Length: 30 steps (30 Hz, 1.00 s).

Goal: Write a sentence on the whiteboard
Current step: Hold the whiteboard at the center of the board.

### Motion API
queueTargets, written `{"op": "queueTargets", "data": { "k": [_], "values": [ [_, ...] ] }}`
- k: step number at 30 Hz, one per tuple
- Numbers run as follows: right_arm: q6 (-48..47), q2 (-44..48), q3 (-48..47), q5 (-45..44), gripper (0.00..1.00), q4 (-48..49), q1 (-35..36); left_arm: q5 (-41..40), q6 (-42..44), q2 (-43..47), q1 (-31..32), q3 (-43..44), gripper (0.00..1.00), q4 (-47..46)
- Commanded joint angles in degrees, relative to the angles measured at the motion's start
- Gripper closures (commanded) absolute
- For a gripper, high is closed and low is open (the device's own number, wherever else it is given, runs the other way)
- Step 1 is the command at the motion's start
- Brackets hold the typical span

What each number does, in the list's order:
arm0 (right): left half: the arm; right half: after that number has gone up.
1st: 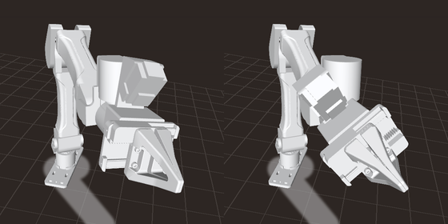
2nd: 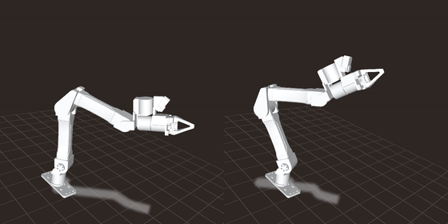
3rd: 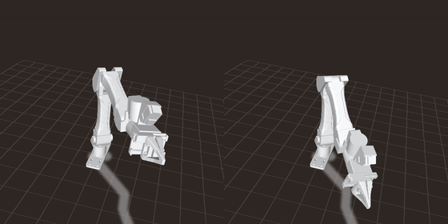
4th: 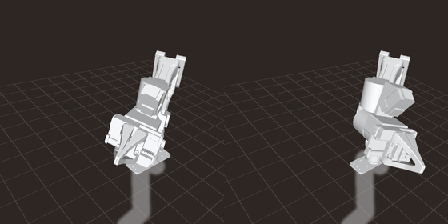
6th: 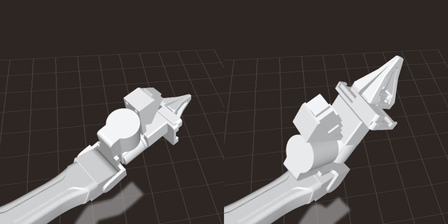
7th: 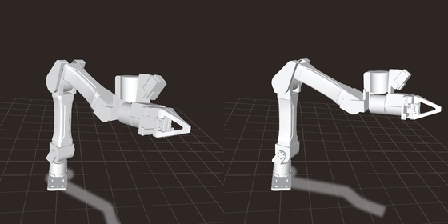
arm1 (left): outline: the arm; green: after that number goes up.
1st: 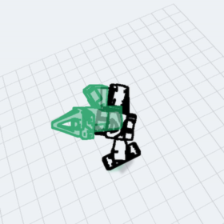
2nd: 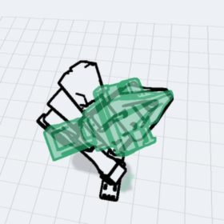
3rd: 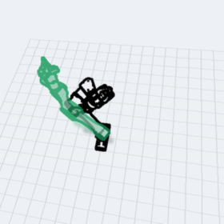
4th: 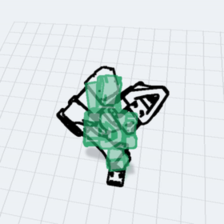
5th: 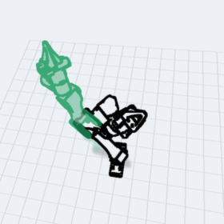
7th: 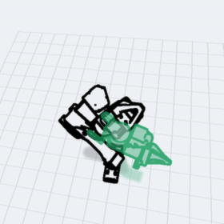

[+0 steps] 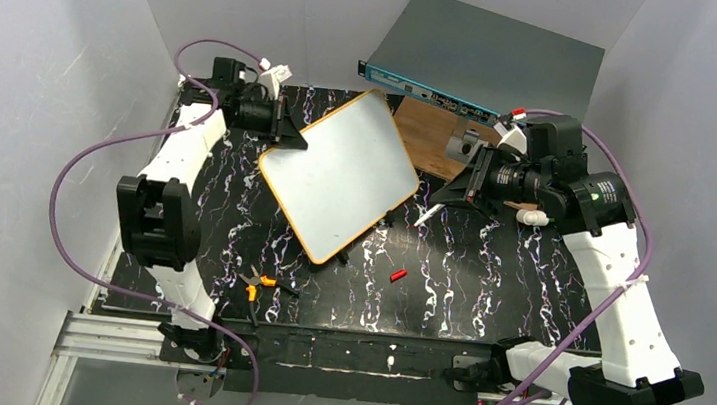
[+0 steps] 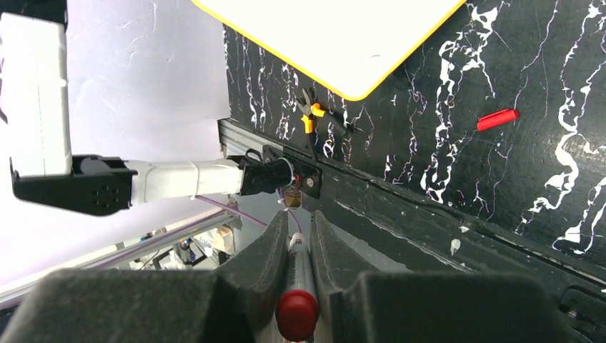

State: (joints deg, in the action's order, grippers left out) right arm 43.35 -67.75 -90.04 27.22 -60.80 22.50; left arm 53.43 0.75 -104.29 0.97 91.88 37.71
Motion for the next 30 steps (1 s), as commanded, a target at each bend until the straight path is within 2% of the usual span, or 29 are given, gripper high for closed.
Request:
{"op": "queueTargets", "data": {
  "k": [1,7,9,13,19,26,30],
  "values": [
    [-0.6,0.1,-0.1,1.5,0.99,3.1,-0.3,-17.4,7.9,8.3,7.0,-2.2,1.0,2.2],
    [-0.6,1.0,1.4,1.9,0.99,4.0,-0.3,-23.4,11.7,20.3,7.4,-18.7,1.0,-17.2],
    [-0.7,1.2,1.8,1.9,0.99,4.3,-0.3,-24.9,11.8,22.7,7.3,-21.3,1.0,-20.0],
    [-0.8,1.6,2.4,2.0,0.99,5.3,-0.3,-20.6,18.4,22.7,7.4,-21.2,1.0,-16.8],
    [-0.6,2.4,3.3,2.1,0.99,6.6,-0.3,-20.8,25.2,23.2,7.4,-18.7,1.0,-10.7],
    [-0.5,2.9,4.9,2.4,0.99,8.7,-0.3,-15.9,24.2,19.0,7.4,-14.6,1.0,-7.3],
    [-0.6,2.3,6.3,4.1,0.99,13.7,-0.1,-15.7,23.8,18.6,7.4,-15.2,1.0,-7.3]
  ]
}}
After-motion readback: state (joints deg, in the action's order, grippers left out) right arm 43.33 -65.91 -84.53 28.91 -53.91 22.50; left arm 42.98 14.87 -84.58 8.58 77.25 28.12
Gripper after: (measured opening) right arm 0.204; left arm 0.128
